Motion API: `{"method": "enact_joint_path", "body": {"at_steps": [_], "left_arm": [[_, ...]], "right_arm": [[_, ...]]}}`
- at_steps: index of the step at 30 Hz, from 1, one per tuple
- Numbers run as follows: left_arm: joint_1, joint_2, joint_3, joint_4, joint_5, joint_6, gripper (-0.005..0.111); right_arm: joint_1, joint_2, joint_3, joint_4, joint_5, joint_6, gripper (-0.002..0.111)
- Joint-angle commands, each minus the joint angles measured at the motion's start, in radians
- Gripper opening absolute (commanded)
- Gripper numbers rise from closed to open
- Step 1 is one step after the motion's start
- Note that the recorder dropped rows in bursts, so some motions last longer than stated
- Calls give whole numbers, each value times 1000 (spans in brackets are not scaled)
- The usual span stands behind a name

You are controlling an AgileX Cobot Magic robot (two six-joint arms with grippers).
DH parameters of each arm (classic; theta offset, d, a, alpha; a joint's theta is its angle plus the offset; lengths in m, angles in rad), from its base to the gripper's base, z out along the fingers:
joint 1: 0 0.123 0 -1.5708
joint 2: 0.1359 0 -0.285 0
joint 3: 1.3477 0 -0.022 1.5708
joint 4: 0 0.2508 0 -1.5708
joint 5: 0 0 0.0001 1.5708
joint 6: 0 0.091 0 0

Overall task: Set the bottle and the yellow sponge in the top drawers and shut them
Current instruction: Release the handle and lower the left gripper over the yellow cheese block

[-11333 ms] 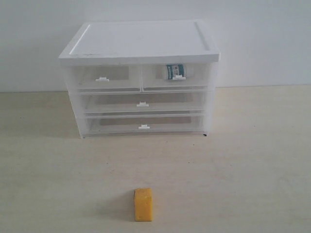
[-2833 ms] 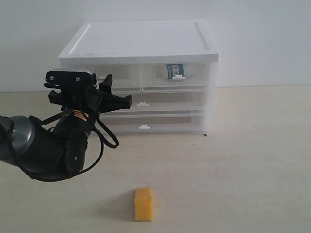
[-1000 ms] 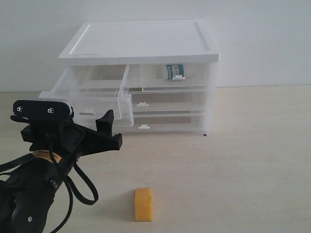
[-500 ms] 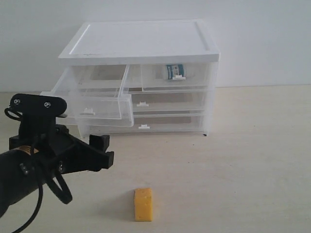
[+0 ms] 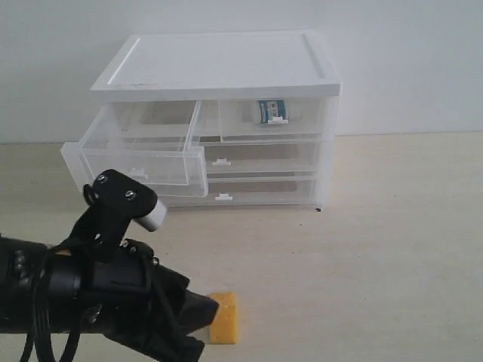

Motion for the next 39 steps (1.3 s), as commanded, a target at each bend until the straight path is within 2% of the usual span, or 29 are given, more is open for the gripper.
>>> {"method": "enact_joint_path", "body": {"at_steps": [1,3,4,6,8,11,12,17,19,26,31,36,39], "left_arm": [[-5,19,-128,179,320,-92,46],[-5,64,-191,314,502,-209,49],[-5,91,-214,334,567,-253,55],[-5,127,-221,349,588,-332,69],[-5,154,-221,434,608,-435,83],[-5,169,-223,441,671,-433,99],[-5,169,-229,452,659,-461,101],[-5,181,-250,782,499,-900,96],[-47,203,-265,899,486,-1043,92],[-168,292,-334,1104,389,-1319,91],[-177,368,-401,1216,387,-1535,91],[-177,422,-411,1292,337,-1696,91],[-177,449,-411,1410,326,-1855,91]], "right_arm": [[2,-5,4,2,-9,0,0],[2,-5,4,2,-9,0,0],[2,-5,4,2,-9,0,0],[2,-5,4,2,-9,0,0],[2,-5,4,2,-9,0,0],[2,-5,4,2,-9,0,0],[2,-5,4,2,-9,0,0],[2,-5,4,2,-9,0,0],[2,-5,4,2,-9,0,0],[2,-5,4,2,-9,0,0],[2,-5,4,2,-9,0,0],[2,-5,4,2,-9,0,0],[2,-5,4,2,-9,0,0]]}}
